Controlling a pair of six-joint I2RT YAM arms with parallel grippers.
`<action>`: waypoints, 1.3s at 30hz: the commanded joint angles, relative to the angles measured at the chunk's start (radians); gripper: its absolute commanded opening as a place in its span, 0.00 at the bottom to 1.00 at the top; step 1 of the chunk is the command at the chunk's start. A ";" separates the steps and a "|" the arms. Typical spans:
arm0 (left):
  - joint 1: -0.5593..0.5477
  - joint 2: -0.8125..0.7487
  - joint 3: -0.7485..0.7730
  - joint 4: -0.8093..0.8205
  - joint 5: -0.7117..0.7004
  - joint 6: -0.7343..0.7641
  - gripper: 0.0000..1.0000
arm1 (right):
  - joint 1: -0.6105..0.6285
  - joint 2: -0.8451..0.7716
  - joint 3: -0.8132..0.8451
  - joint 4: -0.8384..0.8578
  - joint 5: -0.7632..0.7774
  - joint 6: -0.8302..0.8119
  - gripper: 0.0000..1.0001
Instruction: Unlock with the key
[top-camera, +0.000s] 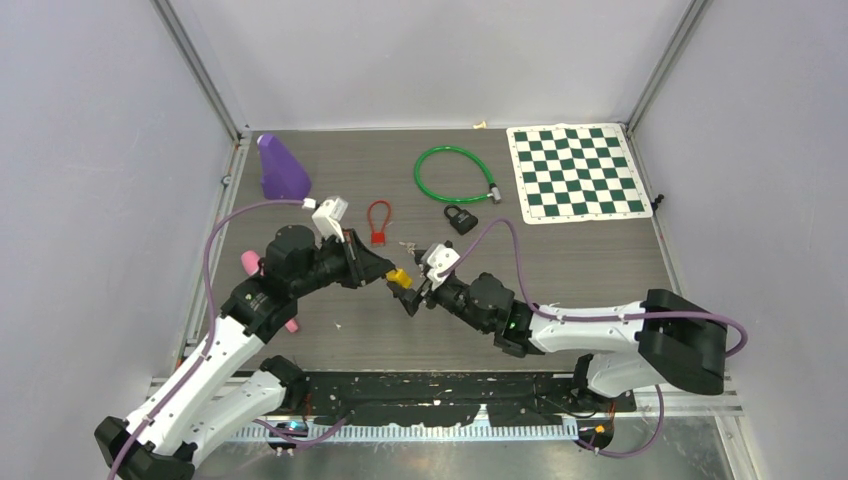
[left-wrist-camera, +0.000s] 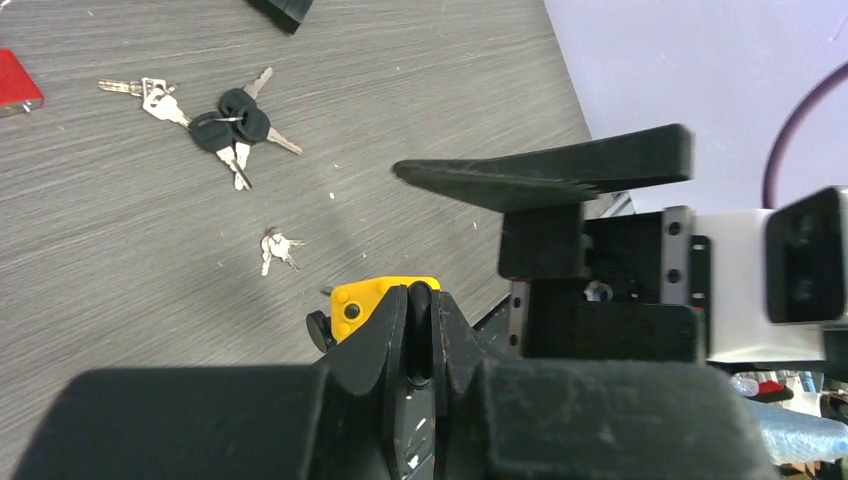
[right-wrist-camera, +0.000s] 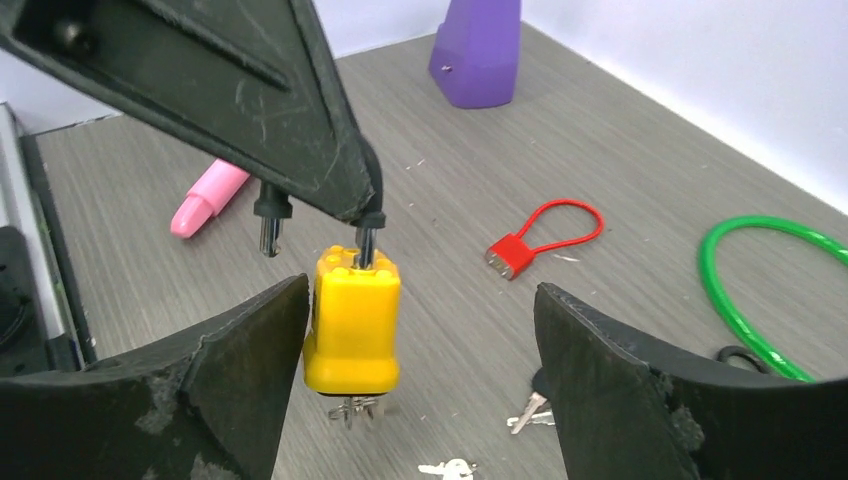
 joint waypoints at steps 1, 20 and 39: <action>-0.001 -0.028 0.051 0.107 0.065 -0.032 0.00 | -0.018 0.036 0.037 0.049 -0.087 0.052 0.86; -0.001 0.026 0.004 0.055 0.089 -0.177 0.10 | 0.062 0.176 0.149 -0.182 0.667 -0.402 0.05; 0.096 -0.148 -0.021 -0.192 -0.287 0.074 0.67 | -0.043 0.296 0.274 -1.125 0.716 0.019 0.05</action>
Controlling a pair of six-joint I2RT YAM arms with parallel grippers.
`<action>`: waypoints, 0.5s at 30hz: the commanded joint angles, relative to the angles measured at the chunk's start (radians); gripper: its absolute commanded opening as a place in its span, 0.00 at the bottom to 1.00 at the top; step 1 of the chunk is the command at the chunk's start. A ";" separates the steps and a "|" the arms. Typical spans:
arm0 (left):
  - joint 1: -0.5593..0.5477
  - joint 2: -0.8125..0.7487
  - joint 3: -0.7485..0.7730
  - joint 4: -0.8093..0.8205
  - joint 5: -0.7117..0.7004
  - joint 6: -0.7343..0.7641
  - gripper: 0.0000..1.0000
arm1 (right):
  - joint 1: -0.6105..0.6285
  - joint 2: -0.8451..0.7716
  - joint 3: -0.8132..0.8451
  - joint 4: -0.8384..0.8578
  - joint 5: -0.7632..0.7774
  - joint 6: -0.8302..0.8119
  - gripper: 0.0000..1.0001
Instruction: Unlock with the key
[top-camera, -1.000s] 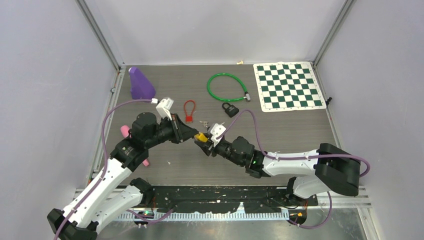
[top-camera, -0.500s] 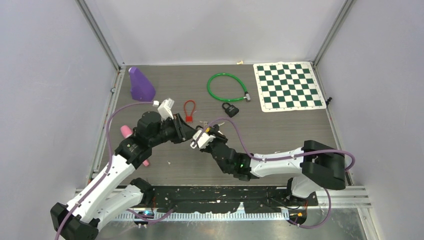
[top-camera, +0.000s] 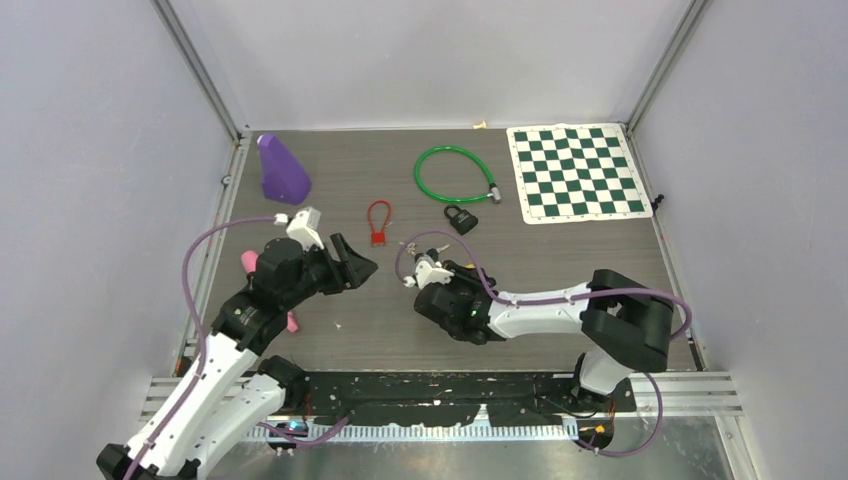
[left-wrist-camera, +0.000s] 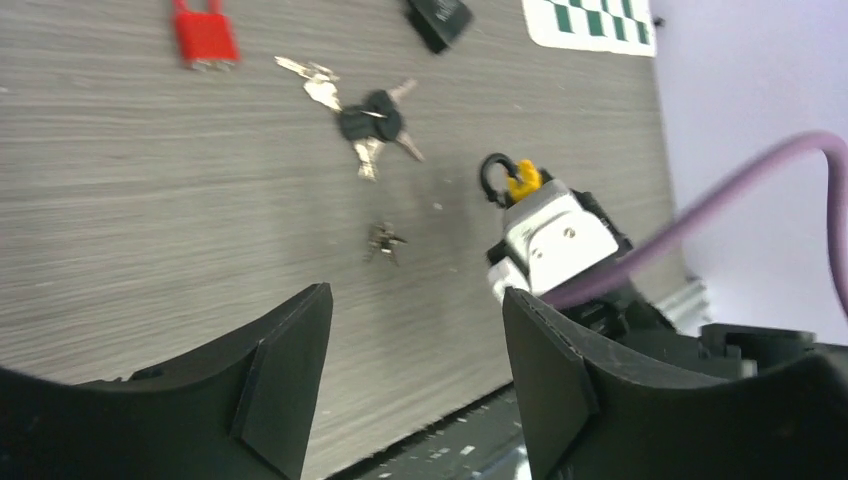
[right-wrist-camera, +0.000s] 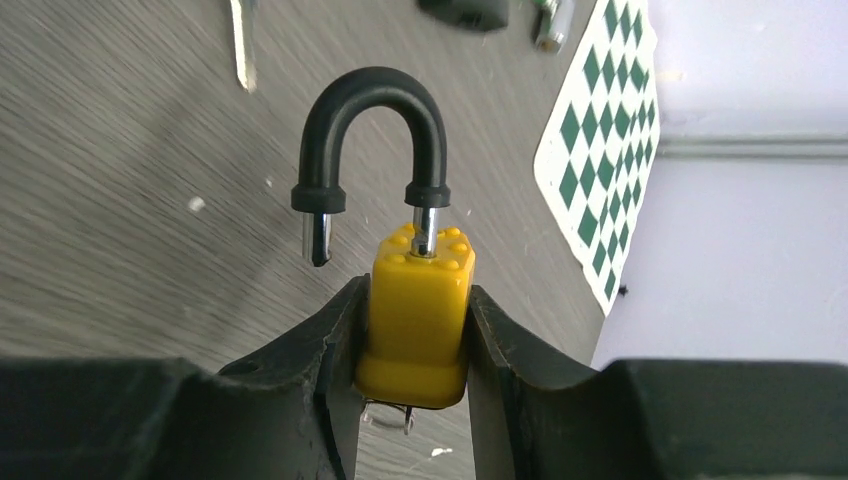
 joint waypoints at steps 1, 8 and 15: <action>0.023 -0.077 0.070 -0.136 -0.195 0.175 0.67 | -0.089 0.048 0.050 -0.184 -0.011 0.108 0.05; 0.023 -0.168 0.100 -0.247 -0.439 0.336 0.71 | -0.267 0.165 0.052 -0.258 0.017 0.108 0.05; 0.023 -0.214 0.114 -0.284 -0.566 0.444 0.73 | -0.448 0.277 0.050 -0.300 0.069 0.095 0.07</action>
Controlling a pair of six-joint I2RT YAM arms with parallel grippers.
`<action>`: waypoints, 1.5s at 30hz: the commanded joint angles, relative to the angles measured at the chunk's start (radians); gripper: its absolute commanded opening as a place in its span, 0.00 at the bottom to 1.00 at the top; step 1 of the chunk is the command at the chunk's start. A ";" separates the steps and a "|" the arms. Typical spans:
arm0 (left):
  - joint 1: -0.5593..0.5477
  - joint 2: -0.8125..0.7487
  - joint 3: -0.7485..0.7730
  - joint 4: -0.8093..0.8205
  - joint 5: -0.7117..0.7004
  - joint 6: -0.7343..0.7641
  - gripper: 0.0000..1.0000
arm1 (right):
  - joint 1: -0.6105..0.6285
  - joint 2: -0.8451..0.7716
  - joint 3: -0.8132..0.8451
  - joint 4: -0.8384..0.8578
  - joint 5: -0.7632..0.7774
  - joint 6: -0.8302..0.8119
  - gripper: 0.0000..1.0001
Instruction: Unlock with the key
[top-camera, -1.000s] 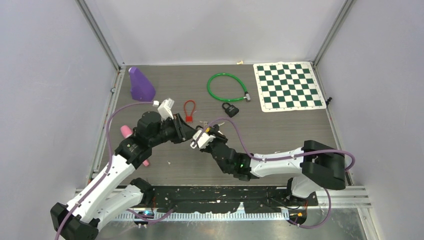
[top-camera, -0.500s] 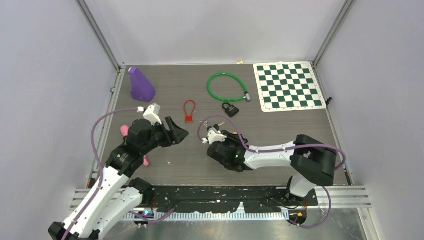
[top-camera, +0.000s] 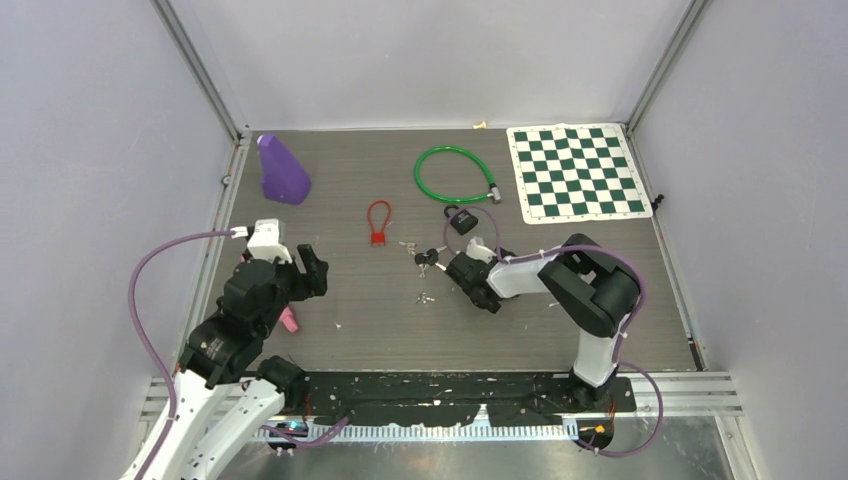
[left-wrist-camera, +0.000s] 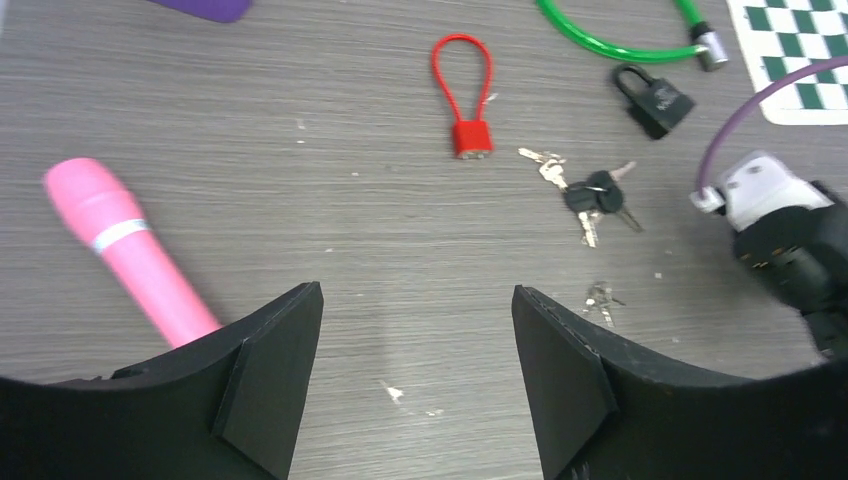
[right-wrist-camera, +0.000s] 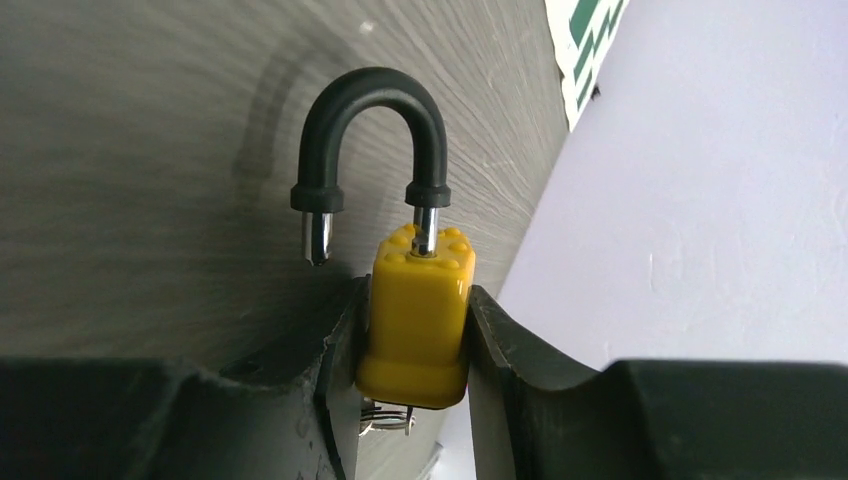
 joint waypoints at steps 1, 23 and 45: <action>0.003 -0.016 0.035 -0.029 -0.151 0.105 0.73 | -0.129 0.051 0.020 -0.026 0.022 0.008 0.07; 0.000 -0.039 -0.044 0.017 -0.170 0.111 0.88 | -0.202 -0.285 0.146 -0.194 -0.464 0.077 0.71; -0.001 -0.057 -0.052 0.016 -0.173 0.113 0.86 | -0.693 -0.309 0.037 0.007 -0.954 0.336 0.45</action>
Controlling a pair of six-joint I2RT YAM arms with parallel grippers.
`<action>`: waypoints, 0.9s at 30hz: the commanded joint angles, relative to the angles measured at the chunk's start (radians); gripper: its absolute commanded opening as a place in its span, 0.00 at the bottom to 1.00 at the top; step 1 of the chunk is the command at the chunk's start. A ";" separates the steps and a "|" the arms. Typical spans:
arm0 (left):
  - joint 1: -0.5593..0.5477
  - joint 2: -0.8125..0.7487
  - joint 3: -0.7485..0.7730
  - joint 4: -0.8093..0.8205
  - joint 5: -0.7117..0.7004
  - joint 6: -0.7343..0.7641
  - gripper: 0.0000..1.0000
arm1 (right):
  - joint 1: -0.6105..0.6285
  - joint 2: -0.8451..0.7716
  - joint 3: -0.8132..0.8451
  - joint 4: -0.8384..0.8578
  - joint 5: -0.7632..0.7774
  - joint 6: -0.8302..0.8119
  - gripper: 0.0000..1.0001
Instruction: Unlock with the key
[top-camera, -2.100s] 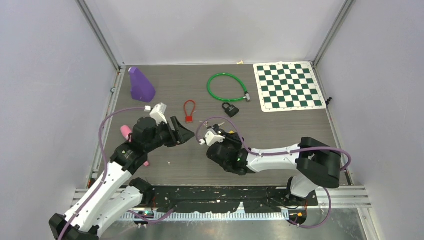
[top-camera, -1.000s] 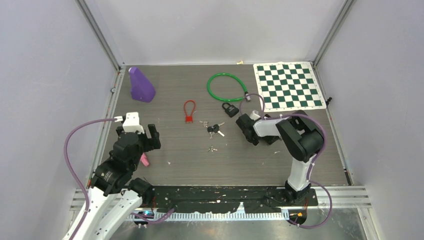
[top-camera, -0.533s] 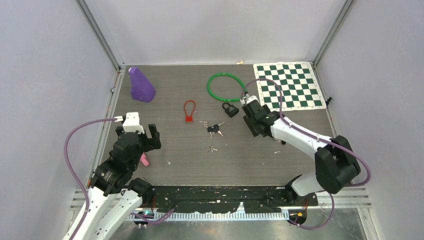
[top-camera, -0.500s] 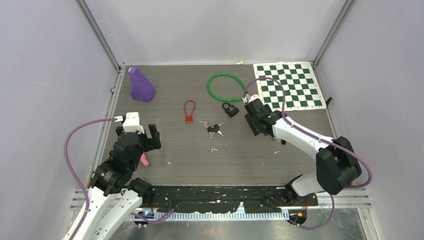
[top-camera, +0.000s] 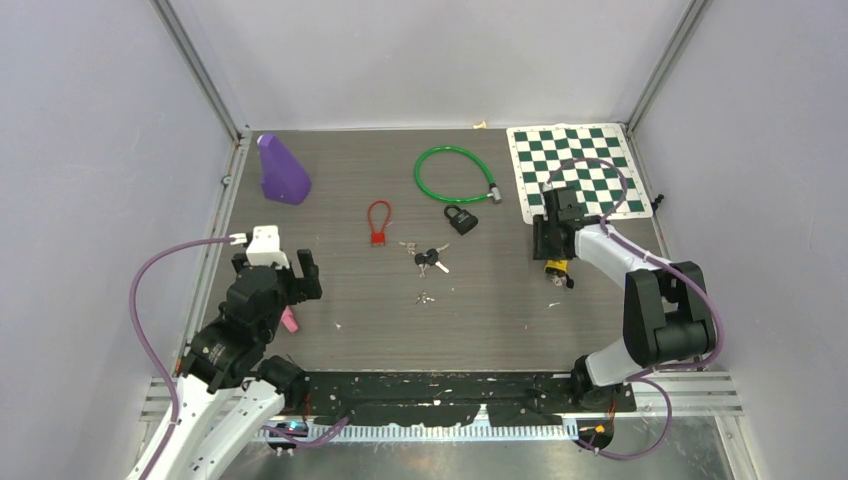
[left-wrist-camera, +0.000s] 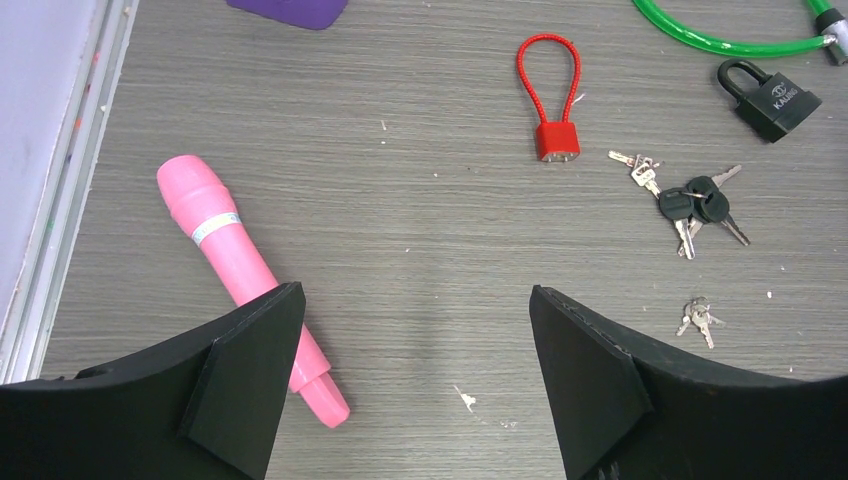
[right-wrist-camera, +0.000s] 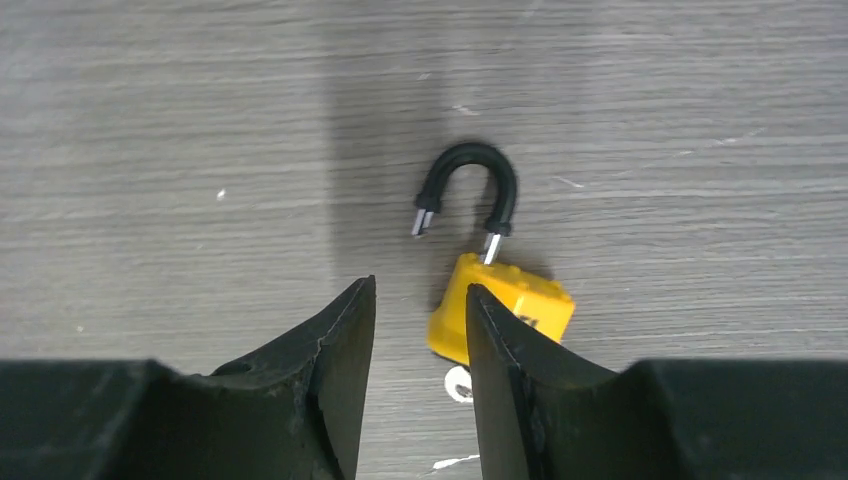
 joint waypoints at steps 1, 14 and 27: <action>-0.002 -0.010 -0.004 0.034 -0.018 0.006 0.86 | -0.094 0.013 -0.017 0.023 -0.049 0.059 0.46; -0.003 -0.001 -0.009 0.043 -0.009 0.007 0.88 | -0.037 -0.170 0.019 0.056 -0.065 0.114 0.53; -0.003 0.027 -0.010 0.043 -0.005 0.007 1.00 | 0.284 0.089 0.242 0.208 -0.081 0.049 0.62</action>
